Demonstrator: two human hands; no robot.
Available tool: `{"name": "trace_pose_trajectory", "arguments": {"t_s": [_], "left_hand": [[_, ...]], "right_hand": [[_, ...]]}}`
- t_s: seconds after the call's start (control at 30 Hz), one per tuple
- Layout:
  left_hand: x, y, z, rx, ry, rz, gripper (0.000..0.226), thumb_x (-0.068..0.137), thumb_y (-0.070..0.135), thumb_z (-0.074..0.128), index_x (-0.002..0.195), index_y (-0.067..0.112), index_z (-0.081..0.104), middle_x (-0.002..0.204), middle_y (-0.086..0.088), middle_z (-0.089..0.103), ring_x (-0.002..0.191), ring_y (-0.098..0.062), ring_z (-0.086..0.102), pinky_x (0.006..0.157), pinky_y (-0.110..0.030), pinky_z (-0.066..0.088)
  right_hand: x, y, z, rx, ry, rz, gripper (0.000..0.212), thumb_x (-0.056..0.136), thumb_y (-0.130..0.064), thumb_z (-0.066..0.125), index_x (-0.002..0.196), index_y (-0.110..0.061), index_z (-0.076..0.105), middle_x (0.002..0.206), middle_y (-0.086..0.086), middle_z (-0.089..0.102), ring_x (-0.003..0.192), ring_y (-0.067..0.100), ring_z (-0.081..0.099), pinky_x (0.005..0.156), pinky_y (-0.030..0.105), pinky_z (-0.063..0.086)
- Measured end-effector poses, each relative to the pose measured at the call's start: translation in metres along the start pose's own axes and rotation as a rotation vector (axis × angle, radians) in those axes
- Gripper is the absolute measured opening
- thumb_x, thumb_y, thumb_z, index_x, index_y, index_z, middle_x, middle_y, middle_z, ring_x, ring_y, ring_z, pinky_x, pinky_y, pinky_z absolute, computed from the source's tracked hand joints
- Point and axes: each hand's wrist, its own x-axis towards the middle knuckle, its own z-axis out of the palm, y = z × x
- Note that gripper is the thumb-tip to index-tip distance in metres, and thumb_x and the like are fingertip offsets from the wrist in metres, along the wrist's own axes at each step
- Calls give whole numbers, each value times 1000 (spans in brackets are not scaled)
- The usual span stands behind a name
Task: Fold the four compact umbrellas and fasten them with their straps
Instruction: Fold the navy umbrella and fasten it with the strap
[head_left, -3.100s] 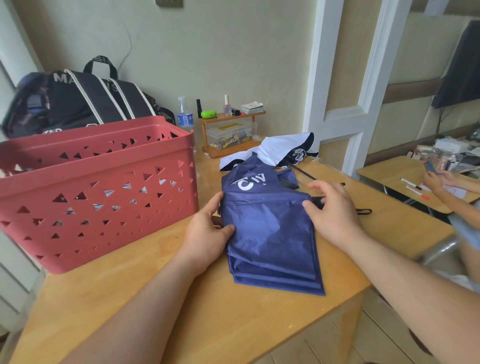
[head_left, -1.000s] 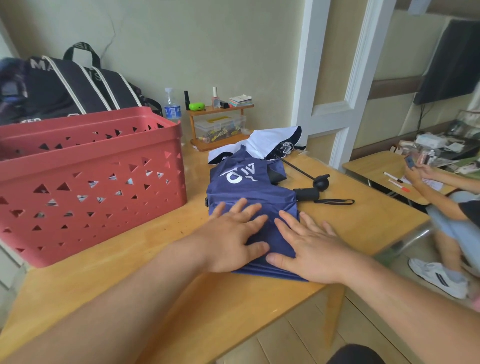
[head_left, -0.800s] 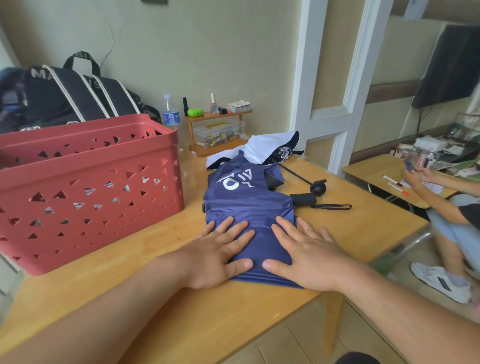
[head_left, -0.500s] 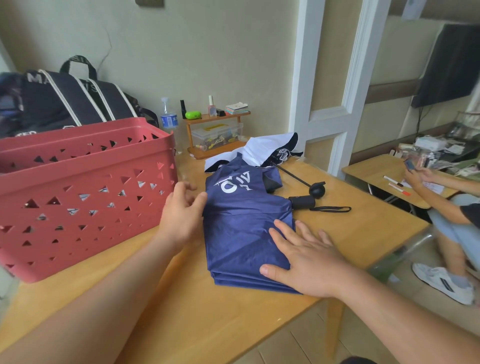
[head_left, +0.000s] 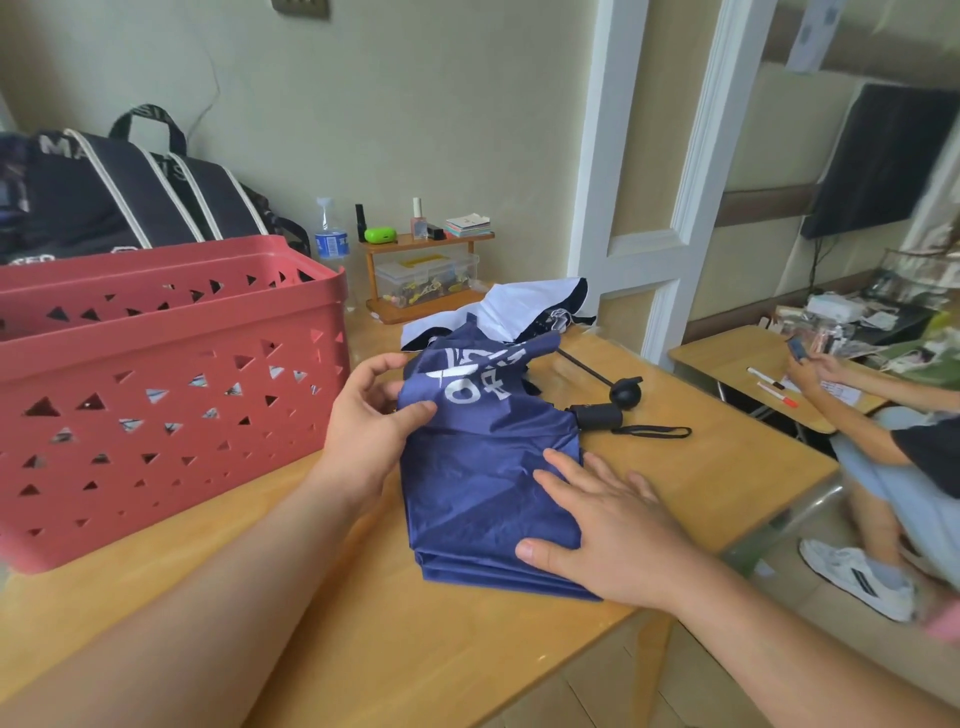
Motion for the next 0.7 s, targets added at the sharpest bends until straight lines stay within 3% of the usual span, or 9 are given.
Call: {"name": "trace_pose_trajectory", "arguments": {"t_s": [0.1,0.17,0.23,0.3,0.4,0.47,0.53,0.6,0.7], "left_hand": [[-7,6,-6,74,-67,44,41,88,3,81,115,31,67,91,-4,65,84,-16,63,84,-30,53],[-14,3,-9,77,-92,64,33,91,11,79,115,32,69,90,-7,63,84,-15,60,83,-31,51],[-20,-3,-10,96,-114,93,25,95,16,76,114,31,70,98,-16,67,91,-16,62,90,-35,51],[-25,-6,-7,115,-120,108,18,100,17,70,114,28,70,106,-6,74,96,-11,66,91,-27,51],[-25,-7,-4,119,-81,120,16,105,20,61,116,28,71,114,2,76,105,-8,67,97,-22,48],[-25,-9,-4,114,-95,130,20,106,21,60,120,29,72,119,4,74,112,-8,66,101,-22,46],[-27,-12,-4,137,-123,122,23,106,23,60,123,33,71,119,5,73,112,-8,65,102,-21,45],[-29,-15,-5,157,-151,113,24,107,26,58,125,36,71,121,10,72,115,0,62,104,-19,43],[-26,-14,-4,151,-128,87,25,108,30,54,124,34,72,130,22,68,127,9,55,109,-14,38]], "right_hand": [[-5,3,0,286,178,1,80,84,-83,49,152,-41,46,164,-32,20,154,0,18,126,38,20],[-5,9,-4,640,399,59,38,88,-57,68,121,-39,71,134,-35,59,131,-10,50,114,29,40],[3,16,-12,667,599,112,14,91,-34,74,105,-36,76,106,-28,72,106,-9,63,102,32,52],[18,19,-24,616,665,124,23,91,-21,74,110,-33,75,105,-21,72,100,0,65,94,33,55],[43,8,-45,723,489,158,50,91,-21,74,138,-34,60,126,-18,64,103,10,63,81,19,49],[58,1,-51,788,334,149,76,88,-22,76,154,-36,41,138,-16,57,99,12,67,85,29,56],[70,-4,-53,797,302,116,87,87,-17,77,159,-38,31,138,-16,57,93,11,68,91,39,60],[76,-10,-60,817,409,51,76,90,-6,74,151,-41,44,127,-14,63,79,3,61,77,28,58],[78,-22,-80,975,550,-18,47,91,4,71,117,-35,68,96,4,74,71,12,60,64,21,50]]}}
